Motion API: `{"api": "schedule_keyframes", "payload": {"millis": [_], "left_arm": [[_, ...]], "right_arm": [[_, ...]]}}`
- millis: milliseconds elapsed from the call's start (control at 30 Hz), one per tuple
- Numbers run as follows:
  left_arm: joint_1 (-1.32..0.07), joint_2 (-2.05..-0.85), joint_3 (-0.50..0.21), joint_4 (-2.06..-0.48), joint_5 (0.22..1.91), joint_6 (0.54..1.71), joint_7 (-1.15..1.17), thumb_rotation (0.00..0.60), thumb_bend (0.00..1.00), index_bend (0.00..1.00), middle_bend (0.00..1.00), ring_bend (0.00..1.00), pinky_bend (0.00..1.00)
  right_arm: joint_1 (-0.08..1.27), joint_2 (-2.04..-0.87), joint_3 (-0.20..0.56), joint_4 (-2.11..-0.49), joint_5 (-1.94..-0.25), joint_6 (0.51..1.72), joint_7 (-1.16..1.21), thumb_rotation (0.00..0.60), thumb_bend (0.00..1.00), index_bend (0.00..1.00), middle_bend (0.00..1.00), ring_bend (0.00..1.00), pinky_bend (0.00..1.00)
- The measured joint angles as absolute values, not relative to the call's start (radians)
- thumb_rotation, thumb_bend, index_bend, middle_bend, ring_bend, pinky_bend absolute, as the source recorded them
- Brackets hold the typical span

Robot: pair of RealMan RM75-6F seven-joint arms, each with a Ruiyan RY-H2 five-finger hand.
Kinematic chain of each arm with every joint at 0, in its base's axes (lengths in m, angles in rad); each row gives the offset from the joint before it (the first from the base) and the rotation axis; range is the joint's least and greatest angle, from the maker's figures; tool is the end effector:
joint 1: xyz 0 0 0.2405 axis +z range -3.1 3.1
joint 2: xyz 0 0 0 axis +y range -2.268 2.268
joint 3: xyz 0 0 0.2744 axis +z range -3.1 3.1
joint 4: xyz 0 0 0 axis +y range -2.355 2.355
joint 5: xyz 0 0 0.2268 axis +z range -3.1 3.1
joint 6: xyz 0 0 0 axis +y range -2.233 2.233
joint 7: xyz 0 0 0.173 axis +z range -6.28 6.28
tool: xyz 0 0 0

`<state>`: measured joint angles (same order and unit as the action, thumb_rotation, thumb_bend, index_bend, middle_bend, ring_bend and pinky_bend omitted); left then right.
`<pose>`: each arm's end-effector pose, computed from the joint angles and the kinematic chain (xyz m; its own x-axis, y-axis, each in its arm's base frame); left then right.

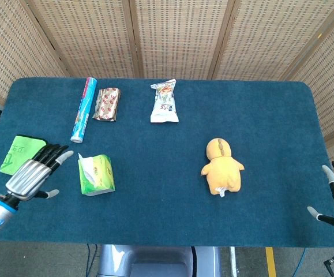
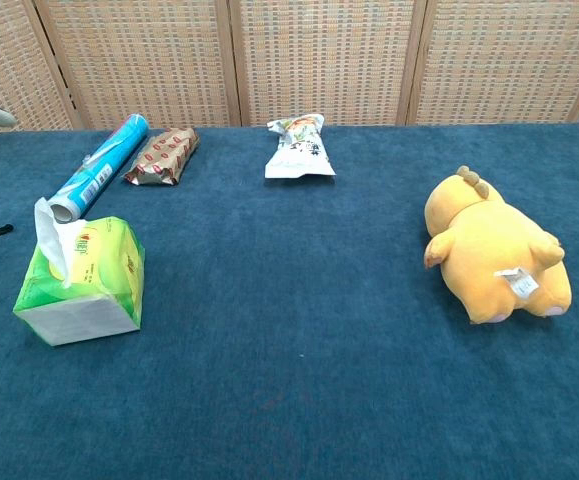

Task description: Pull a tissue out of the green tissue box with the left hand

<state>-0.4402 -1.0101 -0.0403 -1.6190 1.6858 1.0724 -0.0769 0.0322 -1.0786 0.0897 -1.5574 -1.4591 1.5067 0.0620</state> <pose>-0.2612 0.3035 0.1135 0.5708 0.2249 0.7897 0.7775 -0.4574 -0.4317 -0.3598 -0.2039 0.1858 0.4215 0.0465 0.9056 -0.9052 0.0813 0.4171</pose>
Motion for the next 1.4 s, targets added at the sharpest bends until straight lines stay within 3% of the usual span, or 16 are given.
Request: {"api": "schedule_keyframes", "payload": {"millis": [167, 267, 400, 533, 633, 700, 967, 1100, 1400], "left_arm": [[-0.522, -1.076, -0.057, -1.581, 1.66, 0.964, -0.096, 0.6, 0.06, 0.04, 0.0, 0.0, 0.05], [-0.558, -1.12, -0.068, -1.554, 1.635, 0.925, -0.089, 0.6, 0.06, 0.08, 0.0, 0.06, 0.09], [-0.593, -1.164, -0.075, -1.529, 1.609, 0.885, -0.066, 0.6, 0.08, 0.16, 0.12, 0.2, 0.2], [-0.61, -1.194, -0.079, -1.51, 1.587, 0.872, -0.026, 0.6, 0.11, 0.27, 0.23, 0.27, 0.26], [-0.62, -1.211, -0.08, -1.498, 1.571, 0.864, 0.001, 0.6, 0.15, 0.42, 0.33, 0.36, 0.3], [-0.626, -1.222, -0.08, -1.491, 1.563, 0.86, 0.021, 0.6, 0.23, 0.53, 0.41, 0.42, 0.34], [-0.633, -1.265, -0.075, -1.451, 1.558, 0.899, 0.056, 0.6, 0.61, 0.78, 0.58, 0.55, 0.45], [-0.63, -1.286, -0.063, -1.421, 1.584, 0.939, 0.05, 0.6, 0.71, 0.81, 0.61, 0.57, 0.46], [-0.625, -1.28, -0.051, -1.413, 1.629, 1.021, 0.029, 0.6, 0.72, 0.83, 0.62, 0.58, 0.46]], "right_arm": [[0.035, -1.079, 0.092, -1.554, -1.452, 1.498, 0.066, 0.6, 0.0, 0.0, 0.0, 0.0, 0.0], [0.036, -1.079, 0.092, -1.552, -1.449, 1.495, 0.069, 0.6, 0.0, 0.0, 0.0, 0.0, 0.0], [0.037, -1.078, 0.094, -1.55, -1.445, 1.491, 0.076, 0.6, 0.0, 0.0, 0.0, 0.0, 0.0], [0.037, -1.076, 0.095, -1.546, -1.44, 1.488, 0.086, 0.6, 0.0, 0.0, 0.0, 0.0, 0.0], [0.037, -1.075, 0.096, -1.544, -1.438, 1.485, 0.091, 0.6, 0.0, 0.0, 0.0, 0.0, 0.0], [0.038, -1.074, 0.096, -1.543, -1.438, 1.484, 0.093, 0.6, 0.0, 0.0, 0.0, 0.0, 0.0], [0.039, -1.074, 0.096, -1.543, -1.437, 1.48, 0.095, 0.6, 0.0, 0.0, 0.0, 0.0, 0.0], [0.04, -1.074, 0.095, -1.544, -1.438, 1.479, 0.094, 0.6, 0.0, 0.0, 0.0, 0.0, 0.0], [0.039, -1.071, 0.095, -1.545, -1.437, 1.478, 0.102, 0.6, 0.0, 0.0, 0.0, 0.0, 0.0]]}}
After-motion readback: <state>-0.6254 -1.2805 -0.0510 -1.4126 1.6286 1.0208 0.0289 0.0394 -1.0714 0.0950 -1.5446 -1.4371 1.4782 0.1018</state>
